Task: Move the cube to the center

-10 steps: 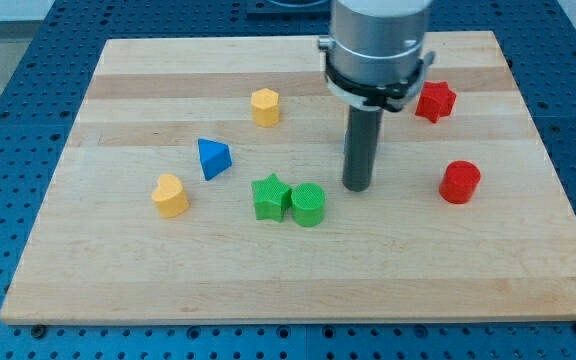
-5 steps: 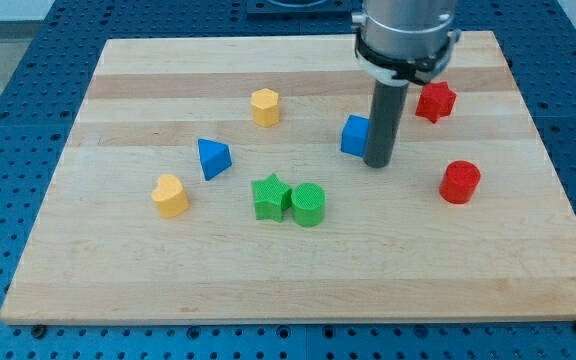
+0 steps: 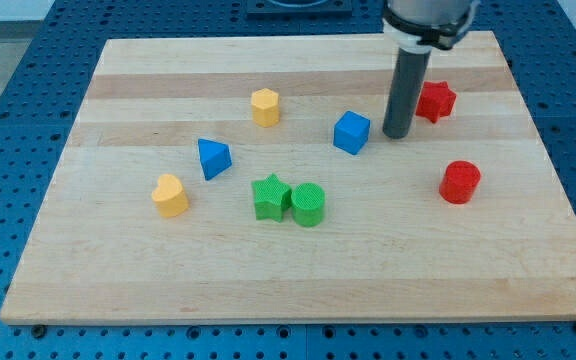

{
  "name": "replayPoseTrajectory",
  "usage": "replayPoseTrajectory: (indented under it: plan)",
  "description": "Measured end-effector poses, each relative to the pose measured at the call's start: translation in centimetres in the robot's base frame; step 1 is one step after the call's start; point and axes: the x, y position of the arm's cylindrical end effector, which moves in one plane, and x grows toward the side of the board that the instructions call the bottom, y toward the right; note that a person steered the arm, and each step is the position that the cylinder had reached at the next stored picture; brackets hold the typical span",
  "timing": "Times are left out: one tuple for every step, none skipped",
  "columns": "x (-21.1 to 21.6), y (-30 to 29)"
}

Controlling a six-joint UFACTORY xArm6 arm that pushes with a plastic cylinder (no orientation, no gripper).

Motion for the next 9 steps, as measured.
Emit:
replayPoseTrajectory:
  plan:
    - [0.0, -1.4]
    - [0.0, -2.8]
    - [0.1, -3.3]
    - [0.4, -3.3]
    - [0.3, -2.9]
    - [0.1, -3.6]
    - [0.1, -3.7]
    - [1.7, -1.7]
    - [2.4, -0.8]
